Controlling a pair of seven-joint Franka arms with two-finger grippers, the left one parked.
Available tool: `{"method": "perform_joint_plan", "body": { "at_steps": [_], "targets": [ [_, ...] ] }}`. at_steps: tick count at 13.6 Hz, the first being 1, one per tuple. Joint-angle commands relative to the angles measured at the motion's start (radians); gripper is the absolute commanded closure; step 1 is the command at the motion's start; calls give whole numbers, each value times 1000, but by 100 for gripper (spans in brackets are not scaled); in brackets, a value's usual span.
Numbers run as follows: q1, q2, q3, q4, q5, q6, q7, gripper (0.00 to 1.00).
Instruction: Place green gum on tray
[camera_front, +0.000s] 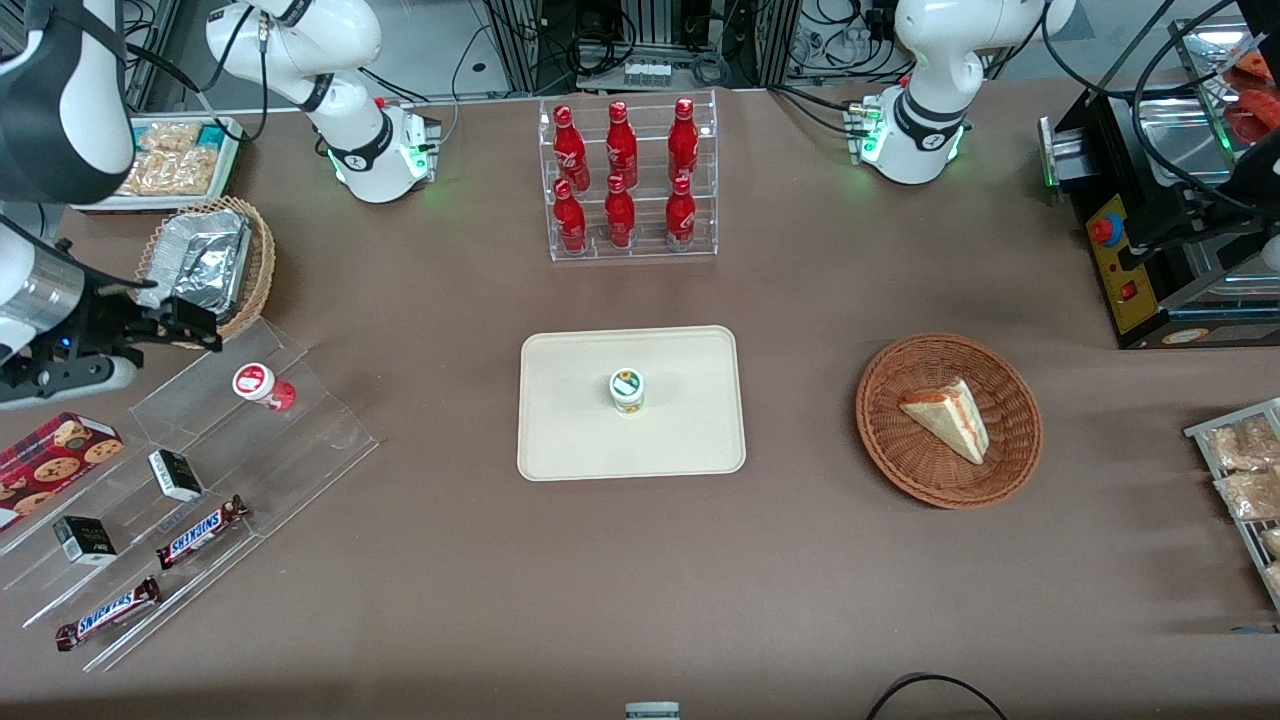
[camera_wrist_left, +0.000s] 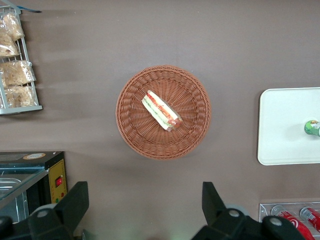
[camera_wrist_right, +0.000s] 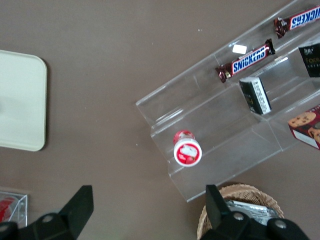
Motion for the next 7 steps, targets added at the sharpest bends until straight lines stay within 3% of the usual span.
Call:
{"method": "perform_joint_plan", "body": {
  "at_steps": [1, 7],
  "targets": [
    [-23, -36, 11, -26, -15, -48, 10, 0],
    [-59, -57, -45, -12, -8, -51, 10, 0]
  ]
}}
